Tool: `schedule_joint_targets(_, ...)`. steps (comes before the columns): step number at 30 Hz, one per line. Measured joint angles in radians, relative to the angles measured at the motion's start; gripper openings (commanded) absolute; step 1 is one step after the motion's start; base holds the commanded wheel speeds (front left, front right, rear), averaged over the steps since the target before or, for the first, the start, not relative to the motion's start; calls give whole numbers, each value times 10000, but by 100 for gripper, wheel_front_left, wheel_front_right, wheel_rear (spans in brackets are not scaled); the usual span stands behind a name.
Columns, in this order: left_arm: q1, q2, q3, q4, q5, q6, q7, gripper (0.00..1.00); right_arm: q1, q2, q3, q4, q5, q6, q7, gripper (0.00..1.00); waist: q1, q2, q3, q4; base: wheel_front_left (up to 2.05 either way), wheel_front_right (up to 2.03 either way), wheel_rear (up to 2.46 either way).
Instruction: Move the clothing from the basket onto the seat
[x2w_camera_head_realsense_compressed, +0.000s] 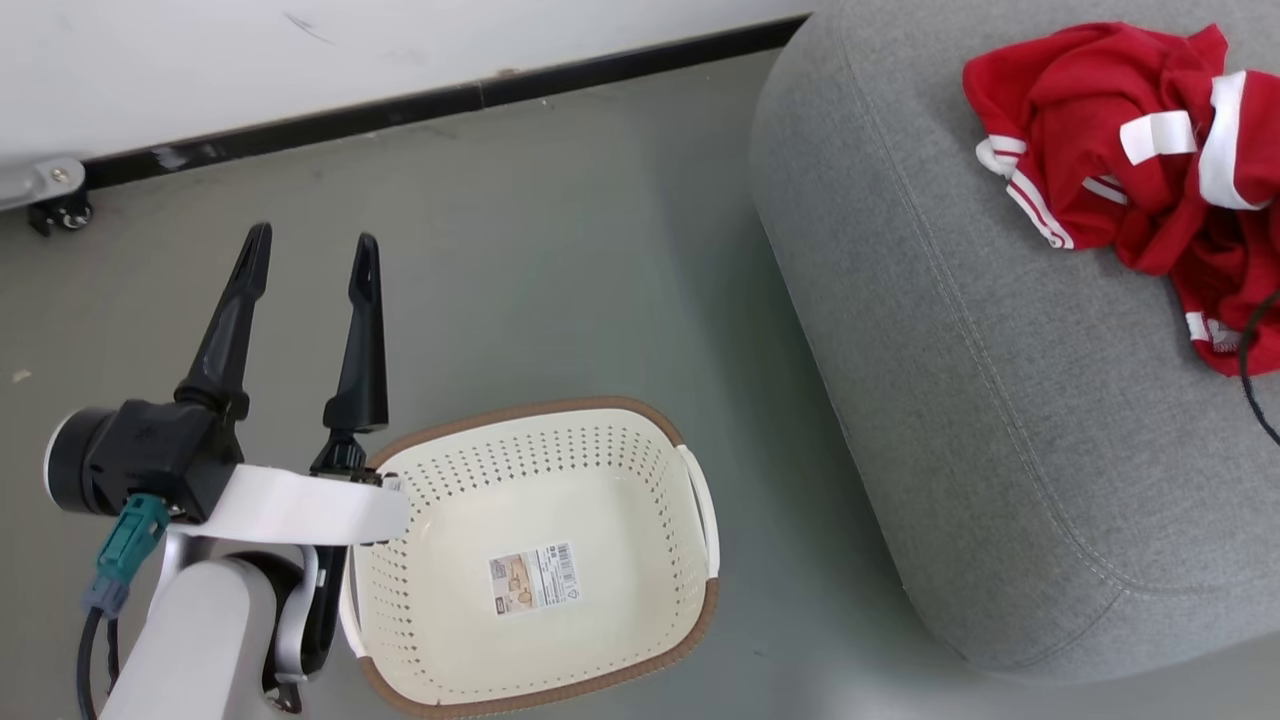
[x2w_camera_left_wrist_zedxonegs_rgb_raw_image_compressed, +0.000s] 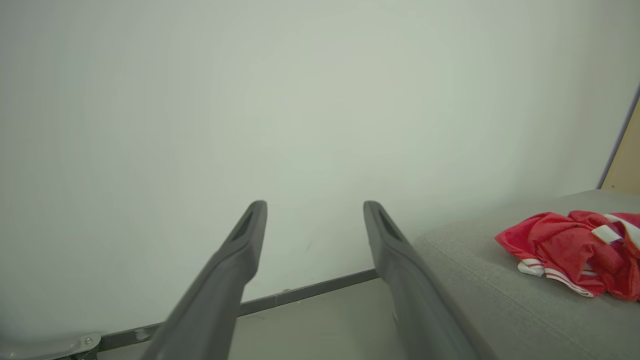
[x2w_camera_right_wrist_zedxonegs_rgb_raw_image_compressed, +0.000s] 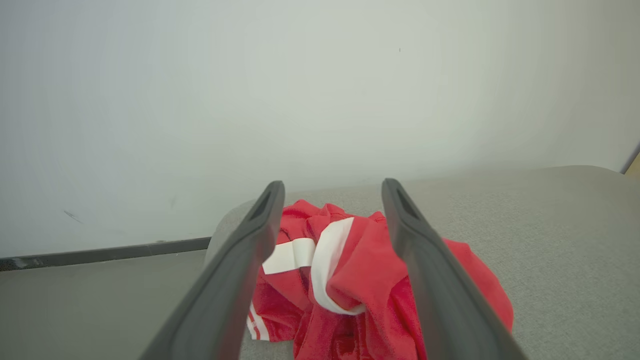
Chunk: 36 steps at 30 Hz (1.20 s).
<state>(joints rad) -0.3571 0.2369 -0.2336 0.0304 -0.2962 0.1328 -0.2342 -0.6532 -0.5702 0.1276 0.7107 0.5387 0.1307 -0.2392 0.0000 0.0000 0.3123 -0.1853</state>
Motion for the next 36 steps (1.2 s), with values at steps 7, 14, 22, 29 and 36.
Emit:
schedule_joint_targets(7,488,-159,190,420,-104,98,-52,100,-14,493,174,-757,-477,0,-75,100,0,0,-450,305,0,0,0)
schedule_joint_targets(14,930,-286,192,769,-157,184,-123,100,434,1275,447,-1340,-807,0,-84,100,0,0,-920,639,0,0,0)
schedule_joint_targets(22,1322,-554,92,1141,-171,182,-127,100,1290,1942,499,-1864,-1246,0,-86,100,0,0,-1540,1031,0,0,0)
schedule_joint_targets(29,1681,-646,-79,1361,-163,169,-128,100,2212,2648,447,-2088,-1475,0,-86,100,0,0,-2026,1284,0,0,0)
schedule_joint_targets(36,1913,-838,-132,1530,-82,167,-128,100,3080,3292,414,-2343,-1822,0,-84,100,0,0,-2485,1461,0,0,0)
